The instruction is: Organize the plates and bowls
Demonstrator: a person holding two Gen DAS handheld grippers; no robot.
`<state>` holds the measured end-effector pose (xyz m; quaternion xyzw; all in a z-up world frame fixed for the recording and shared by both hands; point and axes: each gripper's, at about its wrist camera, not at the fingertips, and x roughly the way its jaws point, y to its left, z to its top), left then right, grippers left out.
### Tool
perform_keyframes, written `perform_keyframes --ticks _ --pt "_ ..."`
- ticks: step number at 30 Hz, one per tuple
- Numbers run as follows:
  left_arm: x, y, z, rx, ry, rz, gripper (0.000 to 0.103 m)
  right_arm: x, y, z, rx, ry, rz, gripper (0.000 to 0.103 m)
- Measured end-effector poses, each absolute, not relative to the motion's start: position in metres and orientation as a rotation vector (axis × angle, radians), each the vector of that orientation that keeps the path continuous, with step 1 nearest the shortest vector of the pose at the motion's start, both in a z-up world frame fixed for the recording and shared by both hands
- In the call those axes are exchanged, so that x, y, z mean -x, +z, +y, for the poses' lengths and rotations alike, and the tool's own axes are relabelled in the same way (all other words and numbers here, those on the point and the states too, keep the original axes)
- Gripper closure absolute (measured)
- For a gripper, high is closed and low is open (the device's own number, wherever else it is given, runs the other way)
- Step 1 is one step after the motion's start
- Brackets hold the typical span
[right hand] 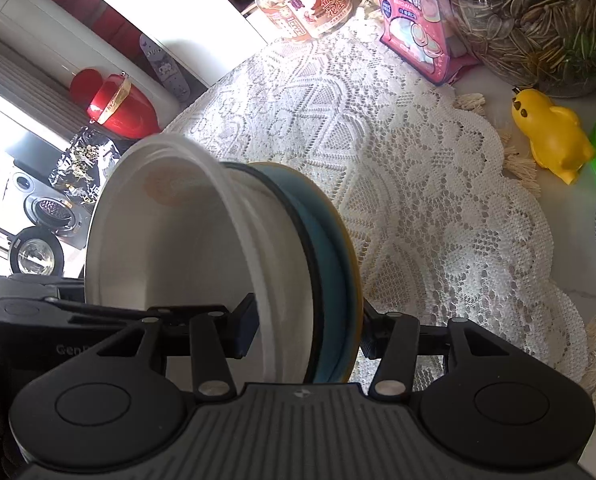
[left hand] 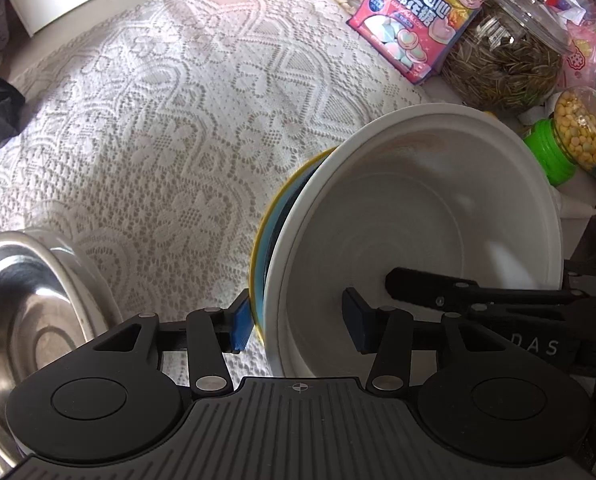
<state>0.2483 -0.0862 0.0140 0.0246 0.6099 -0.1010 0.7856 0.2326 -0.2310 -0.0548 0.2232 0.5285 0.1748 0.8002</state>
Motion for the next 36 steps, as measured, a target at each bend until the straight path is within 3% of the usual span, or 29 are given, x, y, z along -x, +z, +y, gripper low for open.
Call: perform_keyframes --ticks 4,9,19,36 --pt "-0.239 0.013 -0.086 -0.070 -0.201 1.305 0.052 -0.233 -0.053 -0.228 -0.454 0.373 1.125 0.054" --pt "-0.247 0.016 -0.083 -0.039 -0.198 1.262 0.061 -0.233 -0.057 -0.230 -0.430 0.330 1.130 0.053" --pt "-0.258 0.012 -0.087 -0.014 -0.195 1.275 0.055 -0.241 -0.066 -0.234 -0.514 0.350 1.182 0.051" --pt "-0.254 0.018 -0.090 -0.069 -0.176 1.277 0.059 -0.233 -0.059 -0.227 -0.475 0.351 1.169 0.050"
